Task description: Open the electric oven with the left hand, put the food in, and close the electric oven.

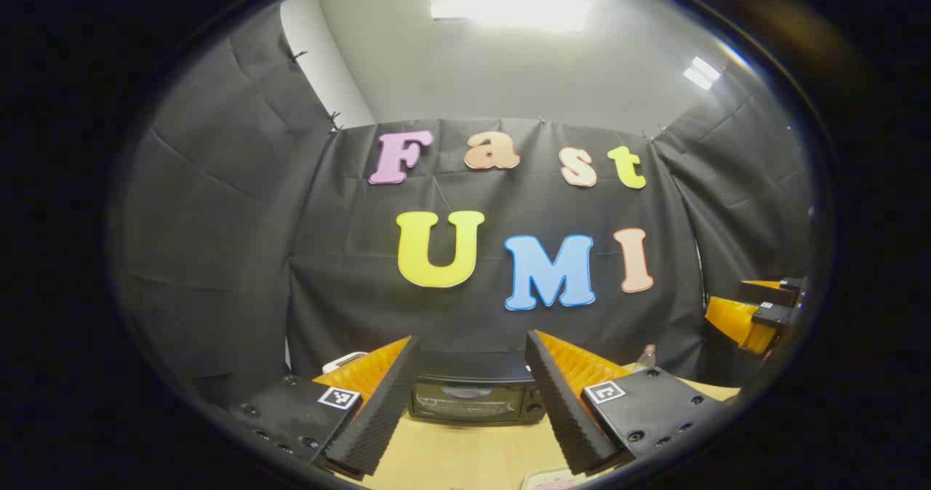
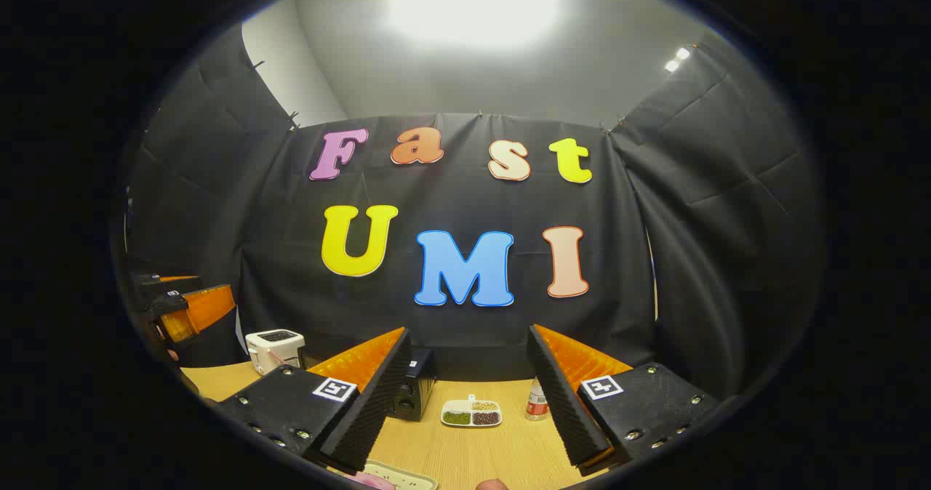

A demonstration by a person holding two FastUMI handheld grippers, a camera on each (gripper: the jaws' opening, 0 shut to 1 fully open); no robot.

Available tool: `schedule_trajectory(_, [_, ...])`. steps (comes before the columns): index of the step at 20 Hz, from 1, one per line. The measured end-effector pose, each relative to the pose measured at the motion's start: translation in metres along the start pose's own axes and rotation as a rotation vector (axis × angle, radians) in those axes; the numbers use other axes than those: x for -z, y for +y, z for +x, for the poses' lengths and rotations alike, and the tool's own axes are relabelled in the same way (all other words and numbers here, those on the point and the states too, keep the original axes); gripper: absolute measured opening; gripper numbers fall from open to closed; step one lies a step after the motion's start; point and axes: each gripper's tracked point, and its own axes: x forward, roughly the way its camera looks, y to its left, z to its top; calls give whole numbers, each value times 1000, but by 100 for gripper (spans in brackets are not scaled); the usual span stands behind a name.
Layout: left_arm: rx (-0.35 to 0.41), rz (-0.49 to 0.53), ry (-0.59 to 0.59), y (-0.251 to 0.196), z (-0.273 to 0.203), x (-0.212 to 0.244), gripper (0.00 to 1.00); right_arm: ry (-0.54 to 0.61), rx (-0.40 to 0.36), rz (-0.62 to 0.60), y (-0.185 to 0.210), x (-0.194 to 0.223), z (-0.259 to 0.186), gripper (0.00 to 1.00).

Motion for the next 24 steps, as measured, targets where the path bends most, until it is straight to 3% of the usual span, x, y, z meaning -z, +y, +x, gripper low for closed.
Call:
schedule_trajectory(7, [22, 10, 5, -17, 7, 2, 100, -2, 21, -9, -18, 3, -1, 97])
schedule_trajectory(18, [9, 30, 5, -36, 18, 7, 91, 12, 16, 1, -40, 19, 11, 97])
schedule_trajectory(23, [0, 40, 13, -39, 39, 19, 91, 3, -17, 15, -46, 33, 27, 96])
schedule_trajectory(24, [-3, 41, 20, -36, 48, 24, 100, 19, -16, 18, -46, 39, 30, 96])
